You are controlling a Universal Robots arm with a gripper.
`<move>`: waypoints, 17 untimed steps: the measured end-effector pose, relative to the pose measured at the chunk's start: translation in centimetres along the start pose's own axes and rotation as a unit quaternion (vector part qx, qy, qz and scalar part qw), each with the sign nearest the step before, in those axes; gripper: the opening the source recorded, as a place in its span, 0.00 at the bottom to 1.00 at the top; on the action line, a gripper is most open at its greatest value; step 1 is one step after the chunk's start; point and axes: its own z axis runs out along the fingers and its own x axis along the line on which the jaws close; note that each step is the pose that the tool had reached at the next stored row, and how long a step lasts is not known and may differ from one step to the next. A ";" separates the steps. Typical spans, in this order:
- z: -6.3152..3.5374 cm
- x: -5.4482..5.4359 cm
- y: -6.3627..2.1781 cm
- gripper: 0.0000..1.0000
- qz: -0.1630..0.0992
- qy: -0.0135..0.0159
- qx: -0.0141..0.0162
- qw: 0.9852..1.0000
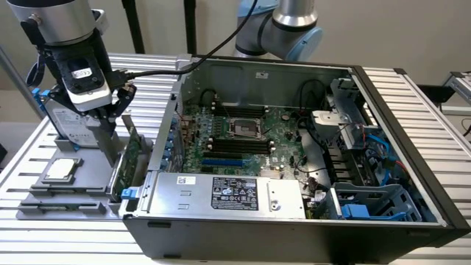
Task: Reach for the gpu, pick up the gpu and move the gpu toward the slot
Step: 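Reach for the gpu, then pick up the gpu and move the gpu toward the slot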
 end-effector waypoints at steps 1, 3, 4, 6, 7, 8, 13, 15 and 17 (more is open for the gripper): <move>0.00 0.0 0.00 0.11 0.000 0.000 0.000 1.000; 0.00 0.0 0.00 0.11 0.000 0.000 0.000 1.000; 0.00 0.0 0.00 0.11 0.000 0.000 0.000 1.000; 0.00 0.0 0.00 0.11 0.000 0.000 0.000 1.000; 0.00 0.0 0.00 0.11 0.000 0.000 0.000 1.000; 0.00 0.0 0.00 0.11 0.000 0.000 0.000 1.000; 0.00 0.0 0.00 0.11 0.000 0.000 0.000 1.000; 0.00 0.0 0.00 0.18 0.000 0.000 0.000 1.000; 0.00 0.0 0.00 0.30 0.000 0.000 0.000 1.000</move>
